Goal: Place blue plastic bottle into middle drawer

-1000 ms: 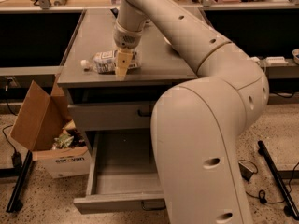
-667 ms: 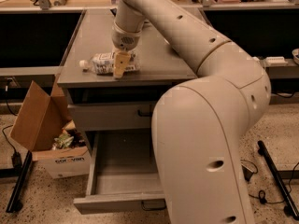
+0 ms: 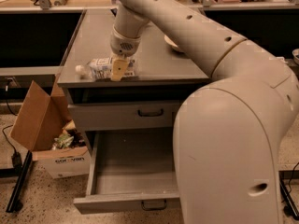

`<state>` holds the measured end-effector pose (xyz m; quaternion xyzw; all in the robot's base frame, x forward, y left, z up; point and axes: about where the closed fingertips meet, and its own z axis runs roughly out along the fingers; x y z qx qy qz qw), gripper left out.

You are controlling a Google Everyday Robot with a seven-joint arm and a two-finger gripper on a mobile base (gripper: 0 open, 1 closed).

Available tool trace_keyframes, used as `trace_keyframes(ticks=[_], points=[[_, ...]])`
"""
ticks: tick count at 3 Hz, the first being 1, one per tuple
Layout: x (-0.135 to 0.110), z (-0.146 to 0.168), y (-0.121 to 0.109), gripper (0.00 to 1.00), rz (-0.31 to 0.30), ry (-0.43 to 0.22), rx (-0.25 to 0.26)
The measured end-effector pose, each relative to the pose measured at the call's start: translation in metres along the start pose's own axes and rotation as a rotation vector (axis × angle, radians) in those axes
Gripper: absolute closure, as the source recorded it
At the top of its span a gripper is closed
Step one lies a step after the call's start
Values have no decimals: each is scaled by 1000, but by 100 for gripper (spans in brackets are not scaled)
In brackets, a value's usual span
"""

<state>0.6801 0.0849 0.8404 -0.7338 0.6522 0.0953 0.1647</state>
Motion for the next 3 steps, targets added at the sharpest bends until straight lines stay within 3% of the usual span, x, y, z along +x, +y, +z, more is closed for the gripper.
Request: trace_keyframes(ticks=[3], points=[[1,6,6,100,-6,-15,-13]])
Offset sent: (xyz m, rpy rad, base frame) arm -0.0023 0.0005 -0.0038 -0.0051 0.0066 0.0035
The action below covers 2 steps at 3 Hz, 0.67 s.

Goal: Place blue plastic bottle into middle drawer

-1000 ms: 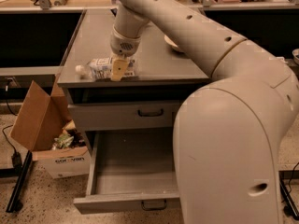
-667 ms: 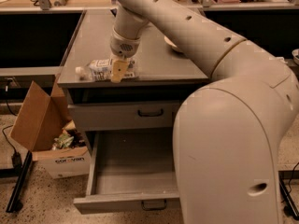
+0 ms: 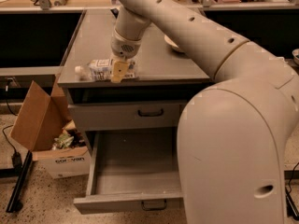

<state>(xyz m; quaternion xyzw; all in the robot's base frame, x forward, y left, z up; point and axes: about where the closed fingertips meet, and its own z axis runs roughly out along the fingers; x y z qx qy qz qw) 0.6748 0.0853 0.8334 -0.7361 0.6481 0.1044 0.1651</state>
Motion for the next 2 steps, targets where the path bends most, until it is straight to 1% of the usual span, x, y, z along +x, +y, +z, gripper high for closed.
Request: trace_keyframes(ticks=[1,2], points=[[1,-3,1,100,-6,-3,7],[1,-35,13,100,-37,-30,91]])
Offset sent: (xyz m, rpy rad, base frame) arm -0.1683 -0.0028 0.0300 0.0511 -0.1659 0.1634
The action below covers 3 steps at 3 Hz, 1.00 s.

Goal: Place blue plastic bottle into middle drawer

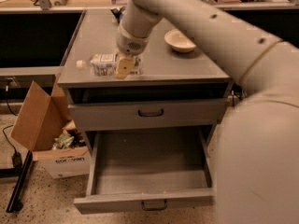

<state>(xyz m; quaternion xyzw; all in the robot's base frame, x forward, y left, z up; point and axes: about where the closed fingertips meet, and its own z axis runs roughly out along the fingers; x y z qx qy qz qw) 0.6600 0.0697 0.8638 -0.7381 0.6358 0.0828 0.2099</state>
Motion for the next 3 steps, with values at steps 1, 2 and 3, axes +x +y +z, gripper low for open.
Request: trace_keyframes(ticks=[1,2,3], points=[[-44,-26,69,100,-108,-75,50],[-48,18,126,100,-143,-99,-63],[-46,26,134,100,-147,-88,-84]])
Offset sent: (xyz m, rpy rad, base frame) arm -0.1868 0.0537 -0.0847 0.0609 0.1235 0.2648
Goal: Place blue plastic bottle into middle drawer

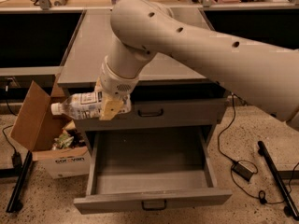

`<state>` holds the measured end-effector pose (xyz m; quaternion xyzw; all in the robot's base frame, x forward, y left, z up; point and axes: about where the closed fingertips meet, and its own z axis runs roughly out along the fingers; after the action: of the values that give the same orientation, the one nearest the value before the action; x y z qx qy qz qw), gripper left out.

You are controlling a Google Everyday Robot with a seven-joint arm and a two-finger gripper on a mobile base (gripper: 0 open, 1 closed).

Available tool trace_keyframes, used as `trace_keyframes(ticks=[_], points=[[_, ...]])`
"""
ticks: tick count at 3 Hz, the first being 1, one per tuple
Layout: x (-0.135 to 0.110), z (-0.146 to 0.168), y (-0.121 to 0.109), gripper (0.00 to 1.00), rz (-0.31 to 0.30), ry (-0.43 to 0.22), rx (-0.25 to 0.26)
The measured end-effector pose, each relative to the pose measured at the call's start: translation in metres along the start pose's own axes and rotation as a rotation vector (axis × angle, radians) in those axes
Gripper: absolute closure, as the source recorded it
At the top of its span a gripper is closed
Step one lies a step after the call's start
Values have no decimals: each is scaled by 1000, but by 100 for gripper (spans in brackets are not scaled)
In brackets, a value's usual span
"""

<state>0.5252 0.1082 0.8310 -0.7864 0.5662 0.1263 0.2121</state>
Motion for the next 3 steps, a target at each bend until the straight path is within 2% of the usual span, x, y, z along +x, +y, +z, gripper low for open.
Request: trace_keyframes(ticks=[1,2,3], points=[[0,-1,-2,100,0,-1,4],[23,33,15,100,40,5,-31],[61,81,42,100,114,18,-55]])
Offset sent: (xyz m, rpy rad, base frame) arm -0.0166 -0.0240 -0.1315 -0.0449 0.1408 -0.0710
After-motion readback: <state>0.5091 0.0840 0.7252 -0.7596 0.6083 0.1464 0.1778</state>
